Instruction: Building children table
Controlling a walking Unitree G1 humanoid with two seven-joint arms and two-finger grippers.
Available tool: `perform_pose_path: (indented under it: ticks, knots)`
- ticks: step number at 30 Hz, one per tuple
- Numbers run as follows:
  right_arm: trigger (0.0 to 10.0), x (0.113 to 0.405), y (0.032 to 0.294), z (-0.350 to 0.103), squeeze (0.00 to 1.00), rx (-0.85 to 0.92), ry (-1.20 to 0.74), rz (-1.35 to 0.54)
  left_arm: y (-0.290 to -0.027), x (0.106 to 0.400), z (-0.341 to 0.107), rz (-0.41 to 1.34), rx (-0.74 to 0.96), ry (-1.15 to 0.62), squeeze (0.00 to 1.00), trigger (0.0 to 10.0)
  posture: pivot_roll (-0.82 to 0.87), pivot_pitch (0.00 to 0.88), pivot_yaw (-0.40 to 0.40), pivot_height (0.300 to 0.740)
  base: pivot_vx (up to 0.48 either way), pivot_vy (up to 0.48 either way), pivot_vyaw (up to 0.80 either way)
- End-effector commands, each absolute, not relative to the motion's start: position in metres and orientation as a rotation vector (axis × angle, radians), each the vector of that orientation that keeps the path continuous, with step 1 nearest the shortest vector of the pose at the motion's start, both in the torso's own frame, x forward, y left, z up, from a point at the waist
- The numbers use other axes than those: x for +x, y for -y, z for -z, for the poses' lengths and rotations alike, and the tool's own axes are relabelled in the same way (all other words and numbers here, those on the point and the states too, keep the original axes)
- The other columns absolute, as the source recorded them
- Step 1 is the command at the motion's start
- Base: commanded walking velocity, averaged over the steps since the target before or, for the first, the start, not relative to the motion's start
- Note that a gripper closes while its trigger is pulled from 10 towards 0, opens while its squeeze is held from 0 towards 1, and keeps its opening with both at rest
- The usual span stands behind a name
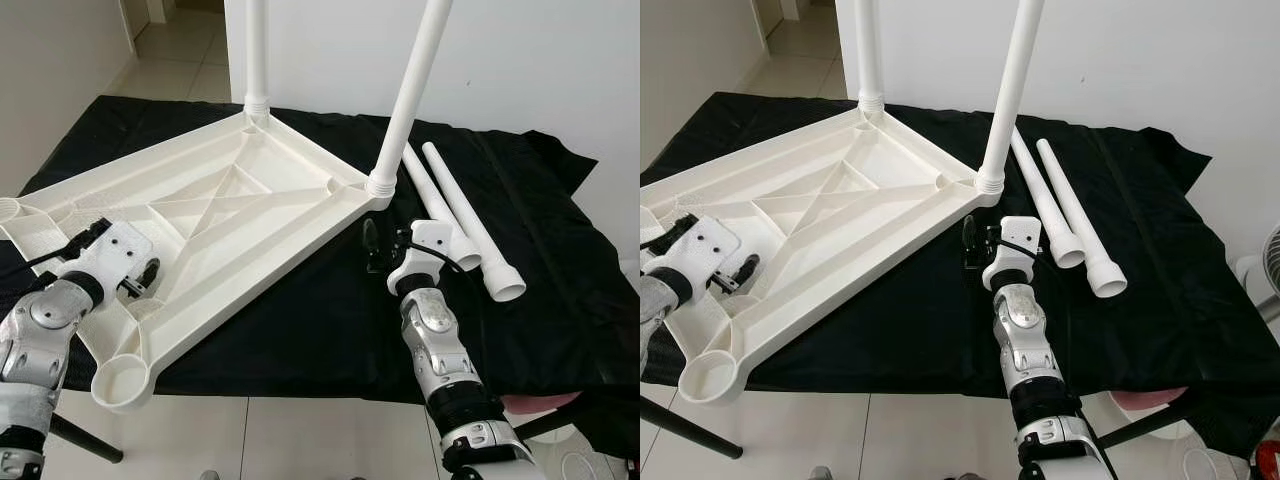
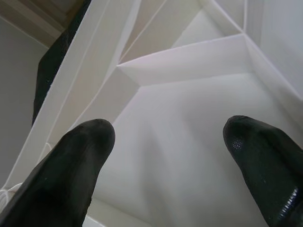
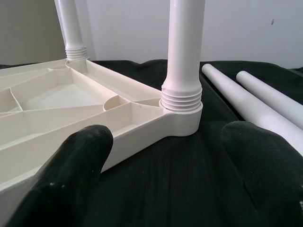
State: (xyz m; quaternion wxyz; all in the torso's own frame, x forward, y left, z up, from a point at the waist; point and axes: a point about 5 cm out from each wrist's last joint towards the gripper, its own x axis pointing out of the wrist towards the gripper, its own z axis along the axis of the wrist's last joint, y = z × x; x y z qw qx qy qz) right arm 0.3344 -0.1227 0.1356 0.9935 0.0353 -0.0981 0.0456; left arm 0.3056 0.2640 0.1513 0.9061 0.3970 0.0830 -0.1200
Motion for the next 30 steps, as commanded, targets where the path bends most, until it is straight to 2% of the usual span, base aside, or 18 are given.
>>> perform_pose_path:
  ticks: [1, 2, 4, 8, 9, 14, 18, 21, 23, 25, 26, 30]
  knots:
    - [10.0, 0.333, 0.125, -0.132, 0.00, 0.066, 0.189, -0.083, -0.257, 0.302, -0.142, 0.331, 0.852, -0.204, 0.00, 10.0, 0.07, 0.043, -0.074, 0.740, 0.000, 0.000, 0.00]
    - [10.0, 0.333, 0.125, -0.132, 0.00, 0.066, 0.189, -0.083, -0.257, 0.302, -0.142, 0.331, 0.852, -0.204, 0.00, 10.0, 0.07, 0.043, -0.074, 0.740, 0.000, 0.000, 0.00]
    - [10.0, 0.333, 0.126, -0.132, 0.00, 0.065, 0.187, -0.078, -0.238, 0.302, -0.141, 0.427, 0.827, -0.186, 0.00, 10.0, 0.07, 0.045, -0.070, 0.740, 0.000, 0.000, 0.00]
    - [10.0, 0.333, 0.127, -0.132, 0.00, 0.065, 0.186, -0.074, -0.227, 0.302, -0.141, 0.475, 0.819, -0.165, 0.00, 10.0, 0.07, 0.045, -0.069, 0.740, 0.000, 0.000, 0.00]
    - [10.0, 0.333, 0.127, -0.132, 0.00, 0.064, 0.185, -0.072, -0.215, 0.303, -0.140, 0.508, 0.802, -0.146, 0.00, 10.0, 0.06, 0.045, -0.065, 0.740, 0.000, 0.000, 0.00]
    - [10.0, 0.332, 0.127, -0.131, 0.00, 0.065, 0.185, -0.068, -0.196, 0.304, -0.139, 0.554, 0.779, -0.114, 0.00, 10.0, 0.06, 0.046, -0.063, 0.740, 0.000, 0.000, 0.00]
    - [10.0, 0.332, 0.127, -0.131, 0.00, 0.067, 0.184, -0.068, -0.169, 0.307, -0.139, 0.605, 0.727, -0.080, 0.00, 10.0, 0.06, 0.047, -0.062, 0.740, 0.000, 0.000, 0.00]
    - [10.0, 0.332, 0.127, -0.131, 0.00, 0.067, 0.184, -0.068, -0.161, 0.308, -0.139, 0.618, 0.713, -0.069, 0.00, 10.0, 0.06, 0.046, -0.060, 0.740, 0.000, 0.000, 0.00]
    - [10.0, 0.332, 0.126, -0.131, 0.00, 0.068, 0.184, -0.067, -0.139, 0.308, -0.139, 0.659, 0.683, -0.037, 0.00, 10.0, 0.05, 0.044, -0.058, 0.740, 0.000, 0.000, 0.00]
    - [10.0, 0.332, 0.126, -0.131, 0.00, 0.068, 0.184, -0.067, -0.139, 0.308, -0.139, 0.659, 0.683, -0.037, 0.00, 10.0, 0.05, 0.044, -0.058, 0.740, 0.000, 0.000, 0.00]
    - [10.0, 0.332, 0.126, -0.131, 0.00, 0.067, 0.184, -0.067, -0.124, 0.307, -0.139, 0.687, 0.670, -0.016, 0.00, 10.0, 0.05, 0.044, -0.058, 0.740, 0.000, 0.000, 0.00]
    - [10.0, 0.332, 0.127, -0.131, 0.00, 0.068, 0.184, -0.064, -0.115, 0.307, -0.140, 0.698, 0.671, -0.001, 0.00, 10.0, 0.05, 0.043, -0.055, 0.740, 0.000, 0.000, 0.00]
